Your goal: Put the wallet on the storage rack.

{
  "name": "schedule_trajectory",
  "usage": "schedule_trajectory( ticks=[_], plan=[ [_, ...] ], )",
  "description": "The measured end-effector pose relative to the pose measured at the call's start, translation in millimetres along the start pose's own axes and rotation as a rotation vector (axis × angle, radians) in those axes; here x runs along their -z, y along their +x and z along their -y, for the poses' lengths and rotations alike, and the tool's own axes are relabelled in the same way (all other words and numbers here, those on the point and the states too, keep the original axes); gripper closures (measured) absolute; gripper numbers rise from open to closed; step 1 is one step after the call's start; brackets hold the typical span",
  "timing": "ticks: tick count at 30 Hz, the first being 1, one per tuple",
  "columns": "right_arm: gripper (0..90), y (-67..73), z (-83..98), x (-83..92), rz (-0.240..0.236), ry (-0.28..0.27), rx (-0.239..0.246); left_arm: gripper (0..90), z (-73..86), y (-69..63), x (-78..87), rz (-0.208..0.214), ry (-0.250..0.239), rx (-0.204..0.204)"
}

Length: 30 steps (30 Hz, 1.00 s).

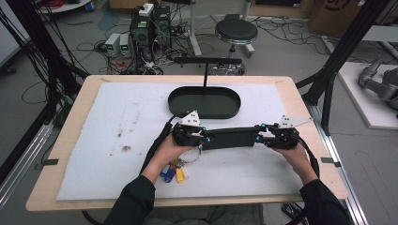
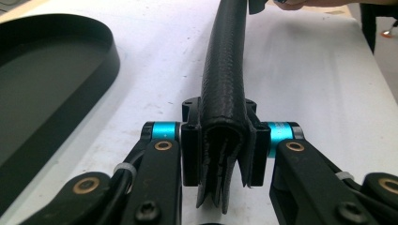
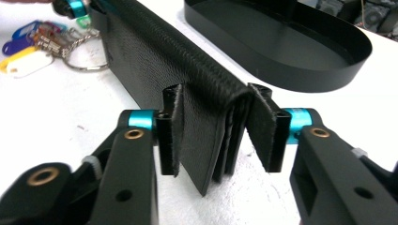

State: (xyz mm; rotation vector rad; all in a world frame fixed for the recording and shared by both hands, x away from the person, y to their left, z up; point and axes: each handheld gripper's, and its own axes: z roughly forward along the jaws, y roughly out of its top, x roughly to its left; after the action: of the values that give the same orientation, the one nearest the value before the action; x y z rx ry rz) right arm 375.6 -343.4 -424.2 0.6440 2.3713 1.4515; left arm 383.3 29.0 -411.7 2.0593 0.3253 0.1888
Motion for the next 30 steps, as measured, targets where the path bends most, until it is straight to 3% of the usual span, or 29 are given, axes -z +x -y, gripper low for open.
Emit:
schedule_trajectory(
  ticks=[2,6,7,14,18,30],
  plan=[
    [47.0,-1.1,0.2,1.7,0.026,-0.011,-0.018,74.0,-0.7,0.8,3.3,-0.007,-0.005,-0.001],
    [39.9,-4.3,0.8,7.7,0.074,-0.039,-0.054,74.0,-3.4,1.2,13.5,-0.019,-0.048,-0.01],
    [38.9,-5.6,2.1,11.1,0.094,-0.057,-0.082,74.1,-4.6,0.9,16.5,-0.022,-0.06,-0.014],
    [28.2,-10.2,6.6,17.3,0.168,-0.062,-0.154,74.1,-11.8,4.2,37.2,-0.059,-0.114,-0.035],
    [25.5,-12.6,9.0,19.7,0.193,-0.062,-0.193,74.1,-16.3,8.2,47.8,-0.081,-0.129,-0.038],
    [25.5,-14.0,11.6,25.4,0.227,-0.069,-0.208,74.1,-29.5,25.1,74.1,-0.159,-0.143,-0.078]
  ],
)
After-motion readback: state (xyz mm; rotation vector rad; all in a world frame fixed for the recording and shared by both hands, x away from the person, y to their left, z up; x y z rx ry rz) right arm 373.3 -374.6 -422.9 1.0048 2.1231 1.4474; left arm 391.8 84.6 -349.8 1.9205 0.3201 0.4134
